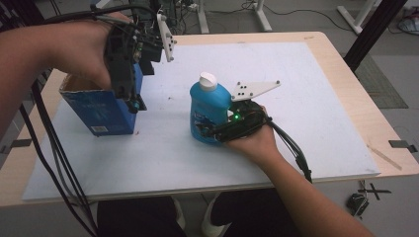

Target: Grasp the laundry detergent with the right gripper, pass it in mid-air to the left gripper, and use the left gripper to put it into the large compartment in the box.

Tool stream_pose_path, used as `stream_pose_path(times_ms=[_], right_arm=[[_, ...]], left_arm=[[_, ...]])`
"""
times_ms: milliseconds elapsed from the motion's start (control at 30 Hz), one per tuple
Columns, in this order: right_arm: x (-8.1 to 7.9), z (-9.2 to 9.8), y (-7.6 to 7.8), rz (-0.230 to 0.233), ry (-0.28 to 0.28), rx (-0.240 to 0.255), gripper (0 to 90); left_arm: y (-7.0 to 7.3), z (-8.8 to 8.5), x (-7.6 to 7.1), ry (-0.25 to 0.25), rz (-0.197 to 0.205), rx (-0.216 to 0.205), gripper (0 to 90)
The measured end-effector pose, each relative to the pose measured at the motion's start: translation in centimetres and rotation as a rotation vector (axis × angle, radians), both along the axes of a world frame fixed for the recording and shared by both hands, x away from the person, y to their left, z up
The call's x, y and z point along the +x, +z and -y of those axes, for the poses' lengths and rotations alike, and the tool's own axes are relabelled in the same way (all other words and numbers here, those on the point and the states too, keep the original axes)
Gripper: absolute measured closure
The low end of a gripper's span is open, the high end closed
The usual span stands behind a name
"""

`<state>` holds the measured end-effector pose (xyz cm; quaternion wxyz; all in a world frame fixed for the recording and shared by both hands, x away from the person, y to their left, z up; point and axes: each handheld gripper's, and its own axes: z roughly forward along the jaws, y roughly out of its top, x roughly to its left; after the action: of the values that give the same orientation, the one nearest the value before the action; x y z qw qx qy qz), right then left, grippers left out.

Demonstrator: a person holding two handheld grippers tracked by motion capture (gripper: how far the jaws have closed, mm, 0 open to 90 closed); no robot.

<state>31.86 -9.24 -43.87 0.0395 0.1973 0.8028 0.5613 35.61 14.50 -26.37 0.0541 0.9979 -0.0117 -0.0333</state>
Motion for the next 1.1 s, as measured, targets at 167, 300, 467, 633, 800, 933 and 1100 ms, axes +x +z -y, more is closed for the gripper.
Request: stream_pose_path(times_ms=[167,300,467,633,800,933,1100], right_arm=[[-0.05,-0.02,-0.11,0.009,-0.007,0.004,27.6],[-0.09,-0.02,-0.09,0.017,-0.007,0.008,32.5],[-0.11,-0.03,-0.08,0.023,-0.013,0.013,34.6],[-0.18,-0.08,-0.09,0.030,-0.014,0.014,35.9],[-0.27,-0.14,-0.20,0.038,-0.015,0.010,38.0],[-0.38,-0.16,-0.26,0.051,-0.013,0.011,40.8],[-0.47,-0.18,-0.25,0.064,-0.015,0.010,41.6]], left_arm=[[-0.01,-0.03,-0.04,0.002,0.000,0.000,1.6],[-0.03,-0.08,-0.03,0.002,-0.002,0.004,1.6],[-0.05,-0.07,-0.02,0.003,-0.001,0.002,1.6],[-0.11,0.02,0.01,0.001,-0.002,0.007,1.6],[-0.19,0.01,0.01,0.003,-0.002,0.006,1.6],[-0.25,-0.05,0.03,0.004,-0.002,0.009,1.7],[-0.29,-0.11,0.06,0.009,-0.002,0.006,1.6]])
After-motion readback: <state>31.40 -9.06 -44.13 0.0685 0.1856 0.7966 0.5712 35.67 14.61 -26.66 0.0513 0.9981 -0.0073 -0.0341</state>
